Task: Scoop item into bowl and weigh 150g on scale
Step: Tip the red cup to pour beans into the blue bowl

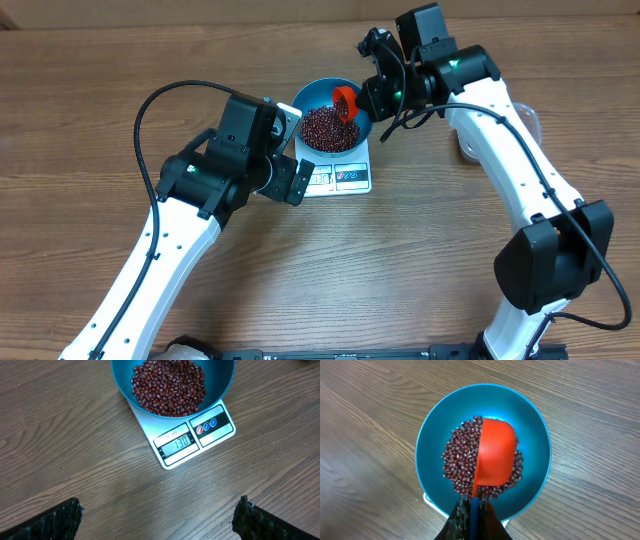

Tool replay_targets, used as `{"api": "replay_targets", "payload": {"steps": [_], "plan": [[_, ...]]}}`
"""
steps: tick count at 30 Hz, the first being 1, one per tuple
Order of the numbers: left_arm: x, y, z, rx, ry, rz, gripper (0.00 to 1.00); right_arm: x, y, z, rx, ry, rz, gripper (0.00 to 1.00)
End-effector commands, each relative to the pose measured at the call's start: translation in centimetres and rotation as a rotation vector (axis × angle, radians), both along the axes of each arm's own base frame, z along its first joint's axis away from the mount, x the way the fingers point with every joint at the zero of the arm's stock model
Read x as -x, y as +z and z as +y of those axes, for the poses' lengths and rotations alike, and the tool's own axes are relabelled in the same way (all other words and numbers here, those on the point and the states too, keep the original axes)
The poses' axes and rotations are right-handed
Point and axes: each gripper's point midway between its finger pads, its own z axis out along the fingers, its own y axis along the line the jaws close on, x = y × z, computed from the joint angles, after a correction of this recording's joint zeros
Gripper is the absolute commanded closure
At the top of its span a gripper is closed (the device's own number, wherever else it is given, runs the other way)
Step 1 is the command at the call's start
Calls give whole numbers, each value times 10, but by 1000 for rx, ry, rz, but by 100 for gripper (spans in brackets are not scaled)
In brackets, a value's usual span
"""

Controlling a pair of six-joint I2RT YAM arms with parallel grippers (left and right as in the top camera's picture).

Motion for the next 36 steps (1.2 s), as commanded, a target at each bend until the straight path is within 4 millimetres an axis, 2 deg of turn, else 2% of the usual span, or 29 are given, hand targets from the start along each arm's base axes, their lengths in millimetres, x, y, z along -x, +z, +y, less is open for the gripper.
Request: {"api": "replay_targets", "payload": {"steps": [1,7,36], "plan": [[-3,3,-1,-9,-15,-12,1,-3,31,3,32,7,-109,97],[-3,3,-1,-9,-15,-12,1,-4,33,9,36,22,-131,97],[-3,3,-1,-9,-15,-12,1,-3,32,8,38,22,-125,96]]}}
